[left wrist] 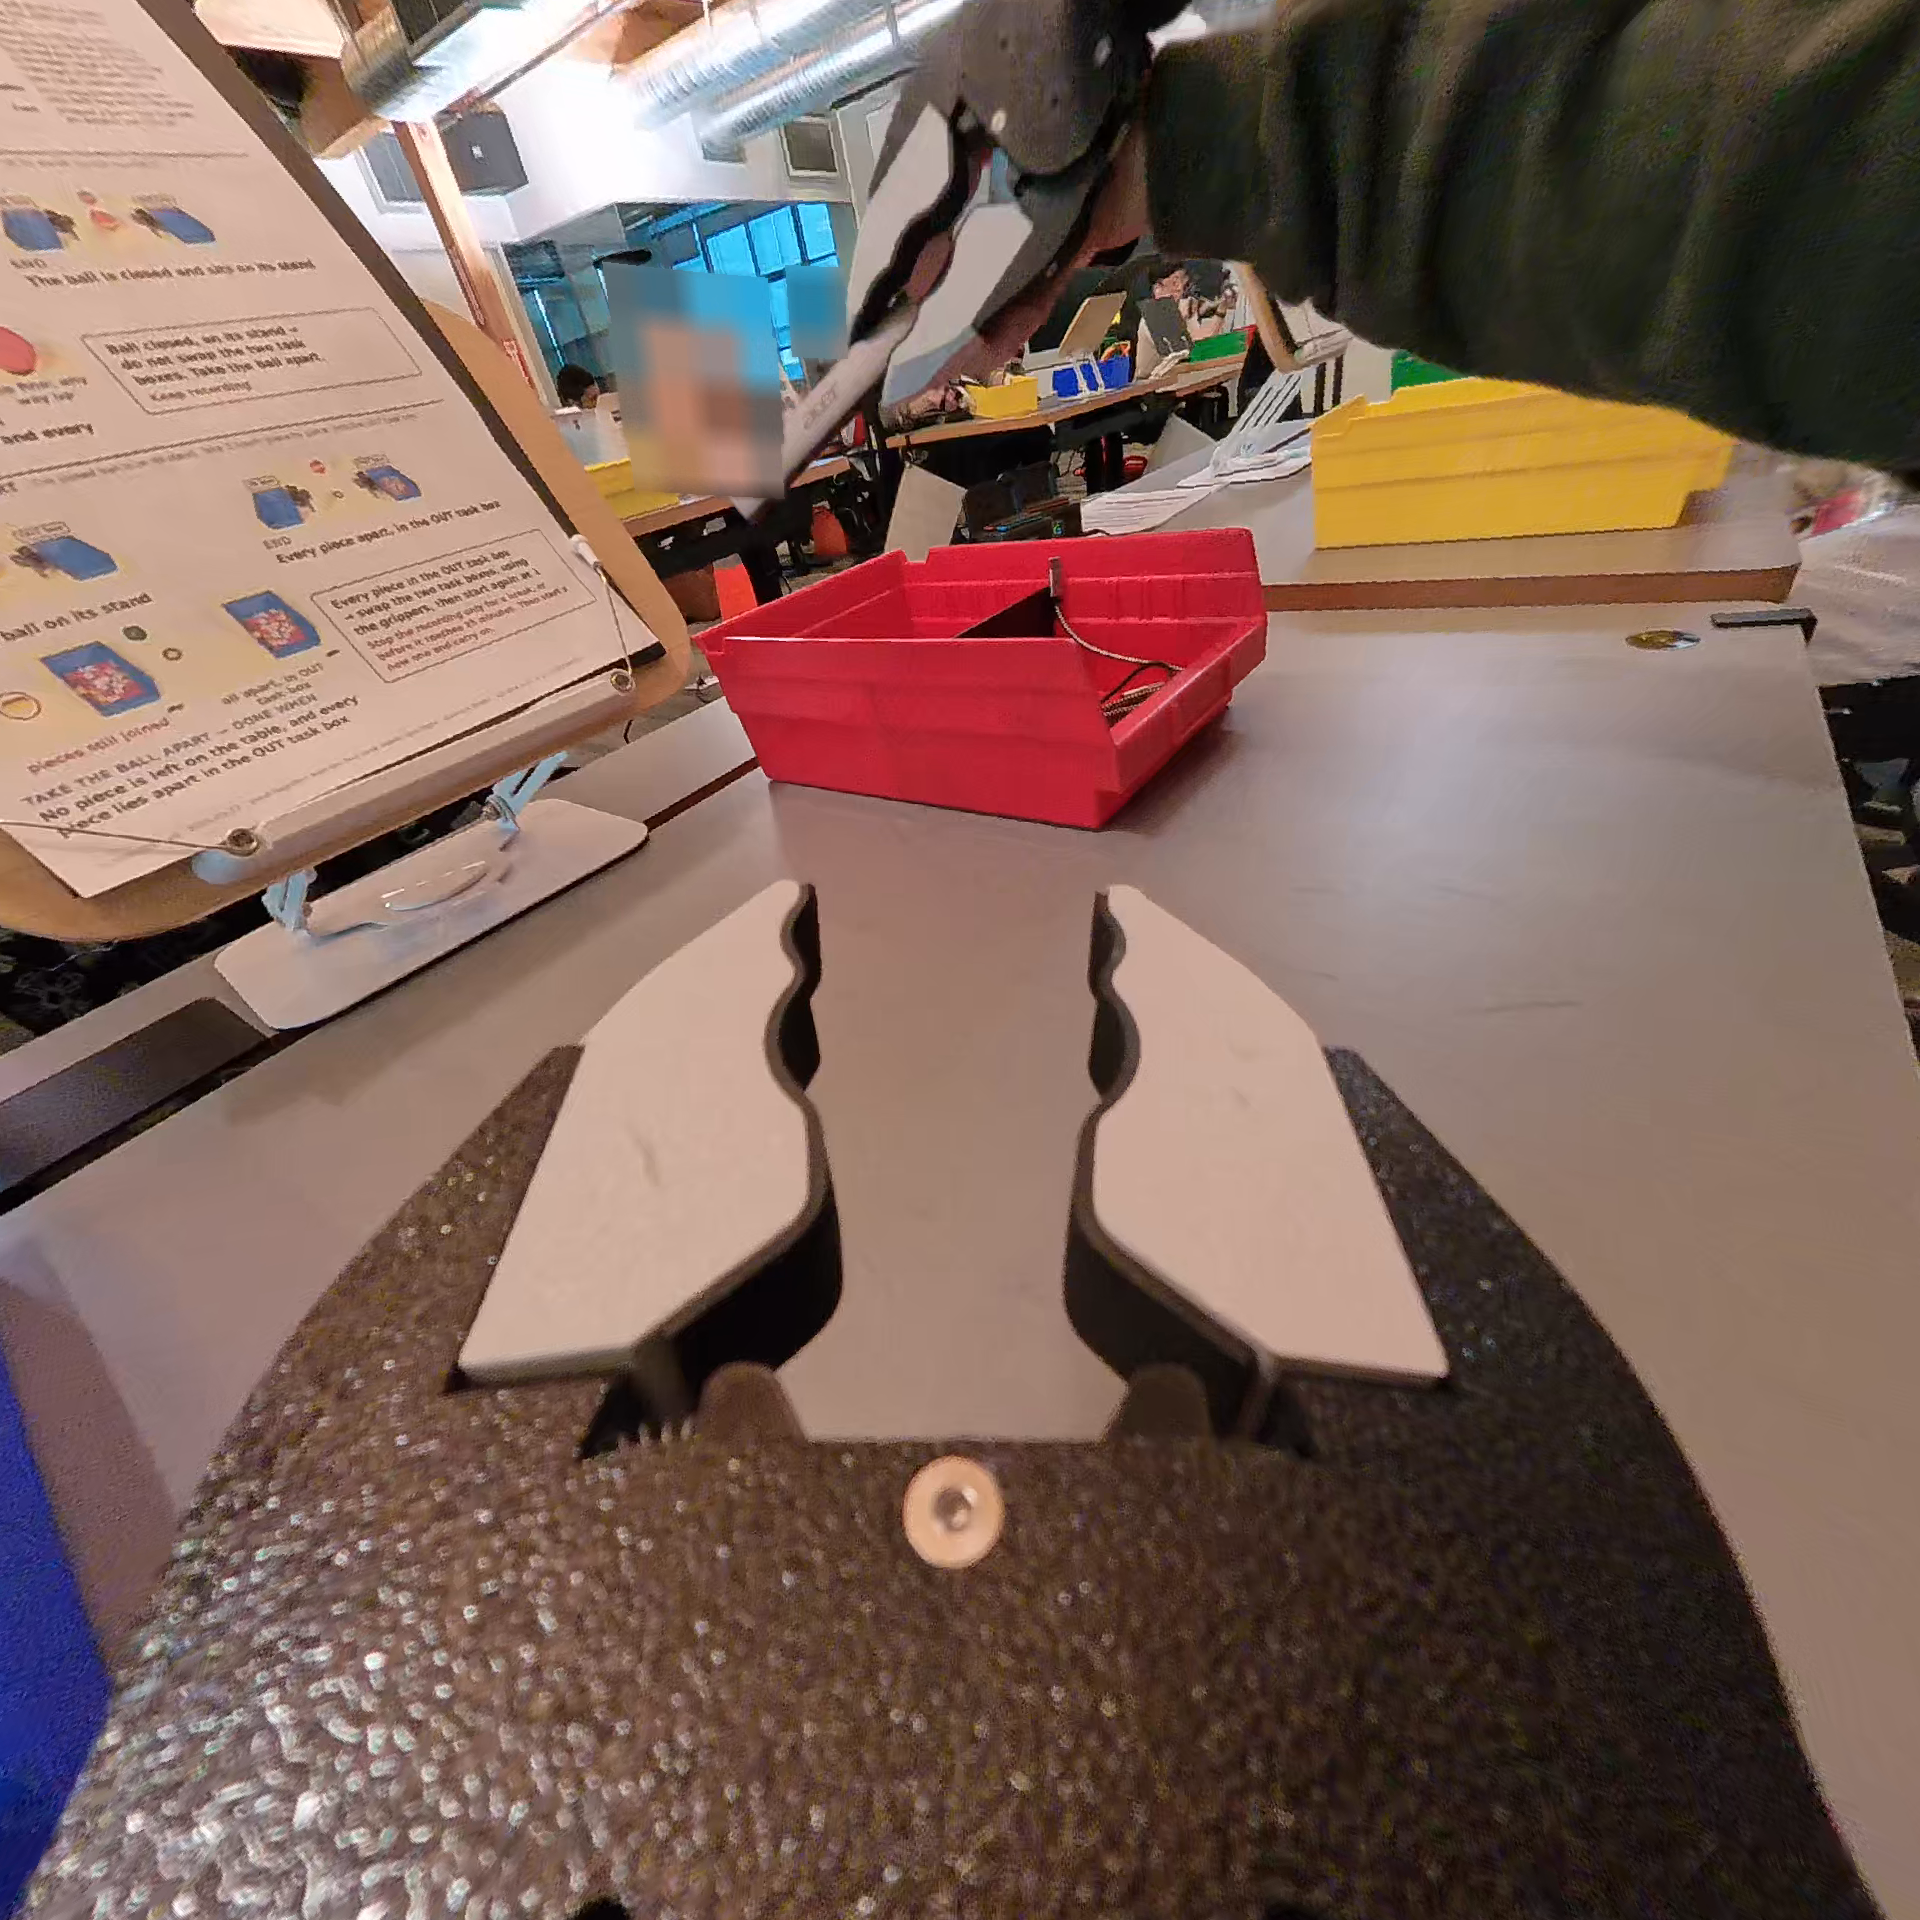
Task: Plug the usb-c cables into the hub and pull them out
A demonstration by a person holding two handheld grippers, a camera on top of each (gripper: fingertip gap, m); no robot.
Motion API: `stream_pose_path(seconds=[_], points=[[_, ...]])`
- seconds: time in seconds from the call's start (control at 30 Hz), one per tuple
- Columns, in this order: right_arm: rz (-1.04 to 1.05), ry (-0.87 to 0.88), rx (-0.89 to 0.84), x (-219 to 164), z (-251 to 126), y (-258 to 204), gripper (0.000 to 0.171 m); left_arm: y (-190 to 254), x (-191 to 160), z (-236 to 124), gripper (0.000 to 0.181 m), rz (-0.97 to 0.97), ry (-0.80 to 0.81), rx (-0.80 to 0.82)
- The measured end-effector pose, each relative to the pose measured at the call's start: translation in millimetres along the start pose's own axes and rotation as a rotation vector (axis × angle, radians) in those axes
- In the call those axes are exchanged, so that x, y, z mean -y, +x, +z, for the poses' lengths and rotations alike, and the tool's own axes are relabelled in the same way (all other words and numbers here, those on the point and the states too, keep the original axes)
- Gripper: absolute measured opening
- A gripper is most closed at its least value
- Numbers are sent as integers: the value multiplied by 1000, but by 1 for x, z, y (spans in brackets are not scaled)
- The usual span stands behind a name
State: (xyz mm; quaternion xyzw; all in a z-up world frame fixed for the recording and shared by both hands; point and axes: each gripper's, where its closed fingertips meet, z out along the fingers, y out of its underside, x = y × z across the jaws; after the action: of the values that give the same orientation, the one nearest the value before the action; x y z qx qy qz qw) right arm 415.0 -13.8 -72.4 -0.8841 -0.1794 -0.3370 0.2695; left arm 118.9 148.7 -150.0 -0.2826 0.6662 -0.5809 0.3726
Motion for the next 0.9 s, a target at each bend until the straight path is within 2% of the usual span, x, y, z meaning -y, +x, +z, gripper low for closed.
stream_pose_path(seconds=[0.03,0.2,0.33,0.43,0.5,0.77,0.8,0.87,0.9], points=[[0,-38,7,-17,5,4,24,-1,0,0,49,-5,3,3],[-21,-214,155,-81,37,-14,24,-6,-6,0,46,-28,-12,18],[-24,-229,214,-96,56,-32,24,-4,-11,2,46,-33,-26,10],[47,-195,171,-97,62,-29,25,-1,-12,5,46,-39,-31,-4],[124,-172,125,-97,59,-21,43,1,-13,6,46,-35,-35,-10],[336,37,-64,-70,26,18,36,6,-17,11,45,-36,-49,-28],[341,10,-99,-75,23,21,32,6,-17,11,45,-32,-53,-31],[312,-157,-163,-106,21,23,29,7,-17,11,45,-30,-57,-33],[296,-230,-116,-122,22,12,29,7,-17,11,45,-31,-58,-33]])
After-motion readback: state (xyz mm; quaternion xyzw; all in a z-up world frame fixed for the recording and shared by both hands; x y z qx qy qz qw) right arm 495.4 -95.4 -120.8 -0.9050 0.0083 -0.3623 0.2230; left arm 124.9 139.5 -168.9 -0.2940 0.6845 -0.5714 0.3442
